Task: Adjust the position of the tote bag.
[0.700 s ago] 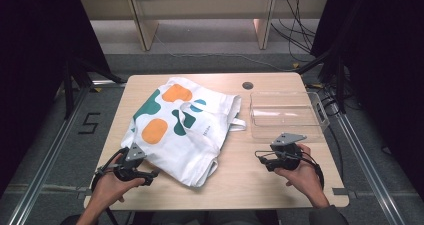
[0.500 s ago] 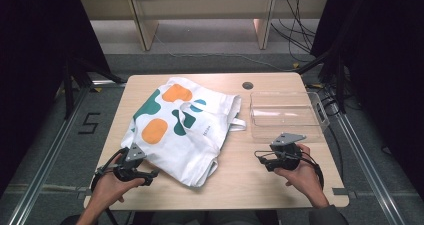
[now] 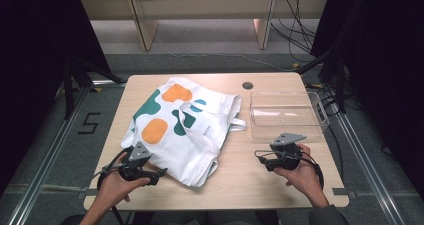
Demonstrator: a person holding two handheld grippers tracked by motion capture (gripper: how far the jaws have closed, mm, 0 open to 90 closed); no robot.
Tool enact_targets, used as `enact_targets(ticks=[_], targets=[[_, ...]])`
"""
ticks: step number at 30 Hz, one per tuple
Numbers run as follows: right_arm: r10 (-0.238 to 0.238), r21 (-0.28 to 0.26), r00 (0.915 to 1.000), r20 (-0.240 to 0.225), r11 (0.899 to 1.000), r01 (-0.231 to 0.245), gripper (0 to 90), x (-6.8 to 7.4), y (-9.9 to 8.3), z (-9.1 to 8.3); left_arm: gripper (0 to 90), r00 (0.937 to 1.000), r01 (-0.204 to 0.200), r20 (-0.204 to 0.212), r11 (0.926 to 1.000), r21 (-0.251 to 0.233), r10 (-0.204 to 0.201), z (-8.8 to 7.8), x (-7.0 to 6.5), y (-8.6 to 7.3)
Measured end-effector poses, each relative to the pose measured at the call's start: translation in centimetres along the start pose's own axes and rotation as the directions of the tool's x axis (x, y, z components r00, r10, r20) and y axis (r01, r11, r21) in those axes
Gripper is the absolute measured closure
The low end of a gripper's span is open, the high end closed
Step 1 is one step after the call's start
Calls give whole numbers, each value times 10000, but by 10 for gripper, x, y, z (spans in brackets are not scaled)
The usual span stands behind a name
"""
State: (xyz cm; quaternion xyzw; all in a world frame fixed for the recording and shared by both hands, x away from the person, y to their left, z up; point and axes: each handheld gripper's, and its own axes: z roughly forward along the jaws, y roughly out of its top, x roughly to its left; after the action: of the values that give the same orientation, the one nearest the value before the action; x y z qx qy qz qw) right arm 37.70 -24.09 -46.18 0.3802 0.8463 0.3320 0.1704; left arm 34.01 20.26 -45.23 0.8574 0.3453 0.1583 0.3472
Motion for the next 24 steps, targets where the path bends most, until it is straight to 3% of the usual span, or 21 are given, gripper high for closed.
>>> enact_targets(ticks=[1, 3, 4, 5, 6, 8, 9, 10, 11, 15, 18, 19, 20, 21, 22, 23, 24], targets=[[-7, 7, 10000, 25, 10000, 7, 364, 0, 0, 0, 224, 9999, -100, 112, 9998, -159, 102, 3, -5, 3], [12, 26, 10000, 16, 10000, -12, 364, 0, 0, 0, 227, 9995, 82, 302, 9993, -354, -71, 7, -12, 6], [-5, 62, 10000, 13, 10000, 5, 364, -1, 0, 0, 237, 9979, -334, 545, 9985, -438, 358, 9, -25, 14], [-5, 62, 10000, 13, 10000, 5, 364, -1, 0, 0, 252, 9979, -334, 545, 9985, -438, 358, 9, -25, 14], [-4, 20, 10000, 25, 10000, 4, 364, 0, 0, 0, 268, 9946, -572, 848, 9975, -413, 606, 15, -39, 22], [7, 27, 10000, 21, 10000, -7, 364, 0, 0, 0, 326, 9886, -732, 1287, 9965, -405, 779, 22, -53, 28], [-2, 26, 10000, 5, 10000, 2, 363, 0, 0, 0, 386, 9886, -732, 1287, 9965, -405, 779, 22, -53, 28], [-20, 28, 10000, -15, 10000, 21, 364, 0, 0, 0, 419, 9804, -1100, 1615, 9936, -240, 1125, 31, -63, 32], [15, 17, 10000, -43, 10000, -15, 364, 1, 0, 0, 425, 9775, -1346, 1619, 9908, -145, 1352, 36, -66, 34], [-102, 116, 9999, -95, 9999, 103, 364, 0, 0, 0, 532, 9750, -1486, 1710, 9885, 269, 1419, 50, -70, 37], [-62, 118, 9999, -142, 9999, 64, 363, 1, 0, 0, 549, 9671, -1620, 2066, 9854, 516, 1482, 67, -72, 41], [-56, 116, 9999, -156, 9999, 57, 363, 1, 0, 0, 561, 9693, -1624, 1985, 9840, 726, 1454, 71, -74, 41], [-51, 45, 9999, -134, 10000, 51, 363, 1, 0, 1, 584, 9689, -1919, 1773, 9766, 967, 1728, 74, -74, 41], [-51, 45, 9999, -134, 10000, 51, 363, 1, 0, 1, 612, 9689, -1919, 1773, 9766, 967, 1728, 74, -74, 41], [-51, 64, 9999, -150, 10000, 52, 363, 1, 0, 1, 656, 9668, -2156, 1616, 9712, 1011, 1978, 78, -72, 39], [-79, 53, 9999, -126, 10000, 79, 363, 1, 0, 1, 732, 9668, -2156, 1616, 9712, 1011, 1978, 78, -72, 39], [-103, 26, 9999, -130, 9999, 104, 363, 1, 0, 1, 816, 9591, -2572, 1487, 9607, 1045, 2407, 75, -69, 37]])
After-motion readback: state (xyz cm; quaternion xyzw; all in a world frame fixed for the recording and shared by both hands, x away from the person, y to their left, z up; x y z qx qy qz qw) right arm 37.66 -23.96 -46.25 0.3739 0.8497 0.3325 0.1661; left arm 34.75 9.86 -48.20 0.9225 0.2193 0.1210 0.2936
